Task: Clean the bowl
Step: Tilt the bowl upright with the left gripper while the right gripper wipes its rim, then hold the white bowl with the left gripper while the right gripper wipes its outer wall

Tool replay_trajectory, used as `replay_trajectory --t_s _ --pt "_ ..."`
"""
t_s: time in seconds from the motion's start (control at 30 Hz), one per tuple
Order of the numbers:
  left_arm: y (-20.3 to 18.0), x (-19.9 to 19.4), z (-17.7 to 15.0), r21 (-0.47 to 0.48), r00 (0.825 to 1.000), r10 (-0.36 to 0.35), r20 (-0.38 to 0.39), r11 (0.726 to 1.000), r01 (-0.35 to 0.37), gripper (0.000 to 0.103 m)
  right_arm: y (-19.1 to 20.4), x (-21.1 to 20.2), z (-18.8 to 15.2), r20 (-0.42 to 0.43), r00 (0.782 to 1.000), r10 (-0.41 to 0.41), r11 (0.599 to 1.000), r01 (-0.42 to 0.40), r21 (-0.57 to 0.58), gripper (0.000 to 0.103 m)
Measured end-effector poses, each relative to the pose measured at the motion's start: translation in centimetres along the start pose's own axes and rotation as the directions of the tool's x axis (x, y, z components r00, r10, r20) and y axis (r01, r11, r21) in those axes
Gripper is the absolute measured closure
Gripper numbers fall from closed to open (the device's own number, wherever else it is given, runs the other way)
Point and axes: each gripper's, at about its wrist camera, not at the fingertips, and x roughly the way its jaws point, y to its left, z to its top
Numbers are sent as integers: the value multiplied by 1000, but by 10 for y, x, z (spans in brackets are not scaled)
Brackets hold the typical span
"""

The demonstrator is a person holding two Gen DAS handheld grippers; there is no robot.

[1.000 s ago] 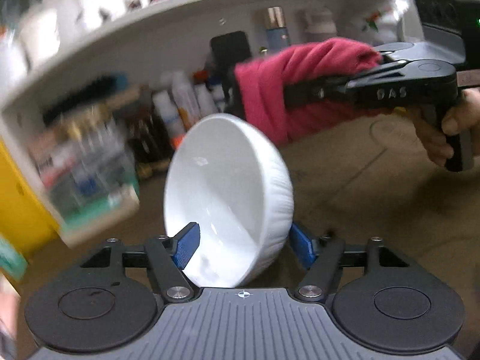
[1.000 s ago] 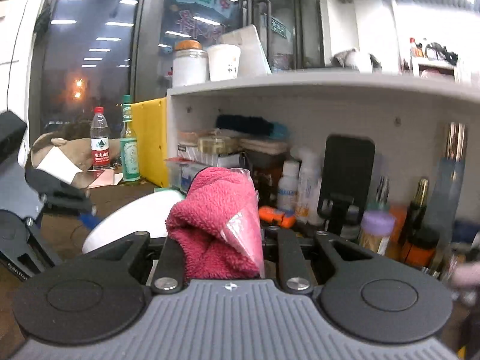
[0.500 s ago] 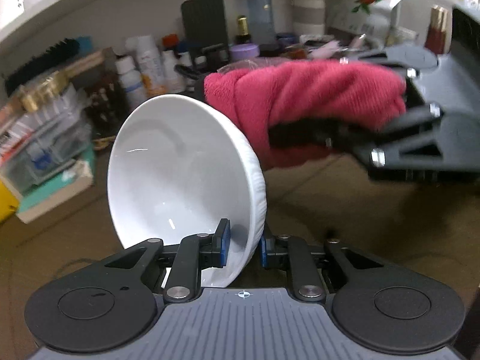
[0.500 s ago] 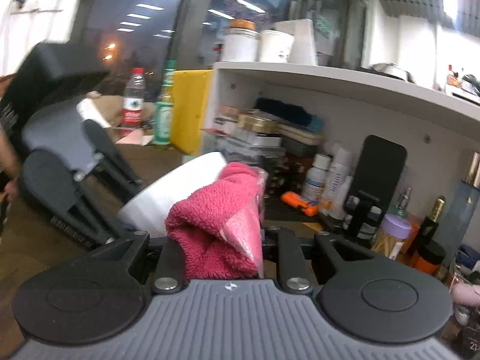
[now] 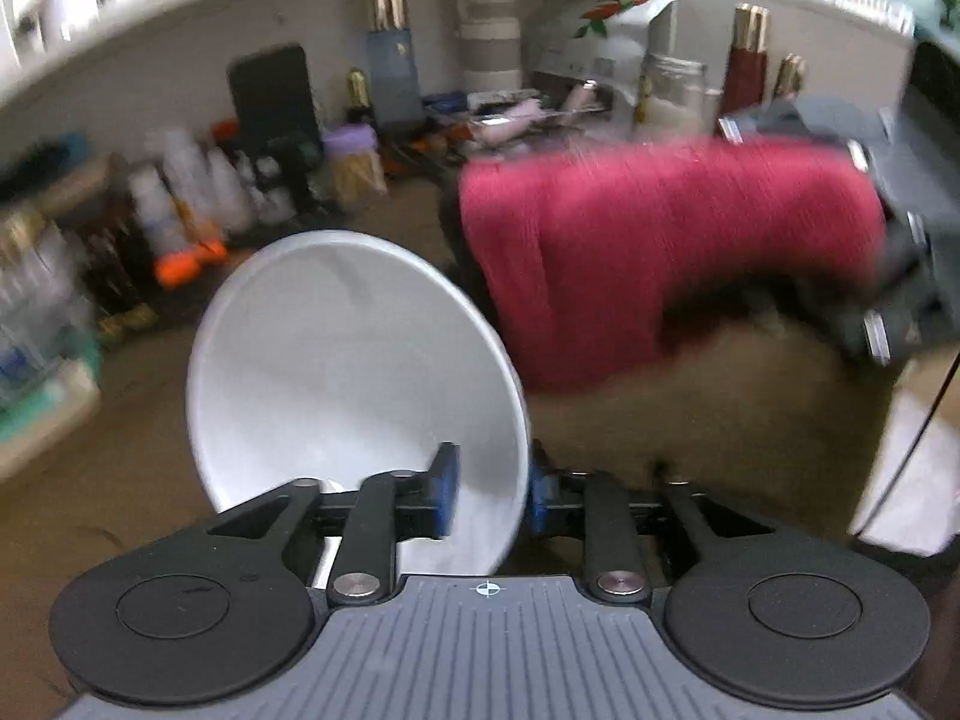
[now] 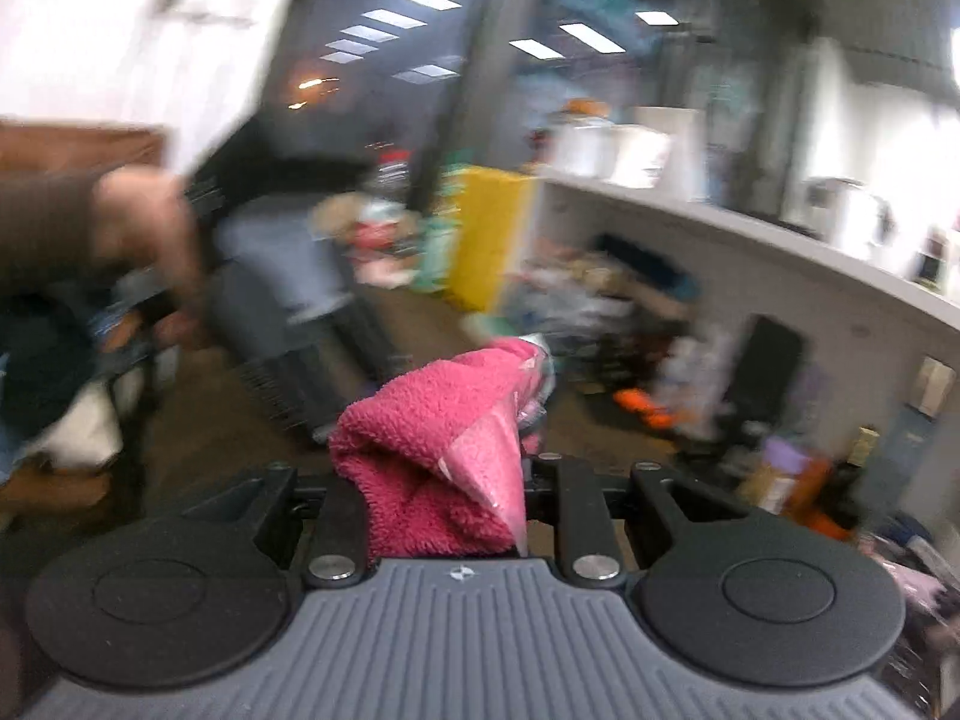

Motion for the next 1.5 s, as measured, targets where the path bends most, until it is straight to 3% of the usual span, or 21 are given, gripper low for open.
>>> replay_trajectory --t_s 0.03,0.07,0.1,0.27,0.33,0.4,0.5,0.63,0.73,0.8,0.97,1.07,1.17,1.33,1.47,1.5 --pt "-1 0 -1 33 999 40 7 999 -40 38 -6 6 1 8 1000 -27 999 27 23 80" --pt "-1 1 -3 66 997 79 16 995 -80 17 -10 10 1 10 999 -43 998 43 36 80" --pt "-2 1 -4 98 993 117 25 988 -119 14 -14 19 0 5 998 -61 997 61 56 80" --pt "-6 16 -15 169 992 127 28 977 -130 13 -10 65 -13 -33 997 -76 994 78 81 80" --pt "-8 22 -16 158 994 106 6 982 -106 28 -1 68 -13 -40 997 -70 996 72 44 79" --pt "-1 26 -16 97 996 88 -14 991 -87 81 2 65 -12 -38 998 -46 998 47 35 79" --pt "10 26 -16 43 998 55 -27 998 -53 82 8 54 -12 -32 999 3 1000 -2 17 79" --pt "27 25 -11 4 999 -10 -48 1000 10 82 28 28 -10 -19 987 162 984 -163 -66 80" --pt "30 25 -10 -6 998 -47 -42 999 47 82 38 14 -4 -11 979 205 975 -205 -81 80" --pt "30 22 -9 -20 997 -72 -31 997 71 85 35 14 -1 -6 990 144 986 -144 -81 80" --pt "13 9 5 5 992 -123 25 992 123 87 -11 29 2 16 999 -44 995 43 85 80" --pt "15 7 21 24 996 -75 57 997 74 84 -32 41 -3 5 995 -104 983 102 150 80" --pt "17 10 36 71 998 43 41 996 -45 78 -49 55 -10 -12 990 -144 969 143 200 80" --pt "7 7 35 82 981 192 15 978 -193 67 -51 60 -15 -24 987 -156 970 158 185 80" --pt "15 6 22 9 982 187 14 982 -187 58 -40 70 -4 -41 987 -152 984 155 89 80" --pt "18 6 19 -6 982 188 11 982 -188 50 -37 72 0 -47 987 -151 986 154 60 80"
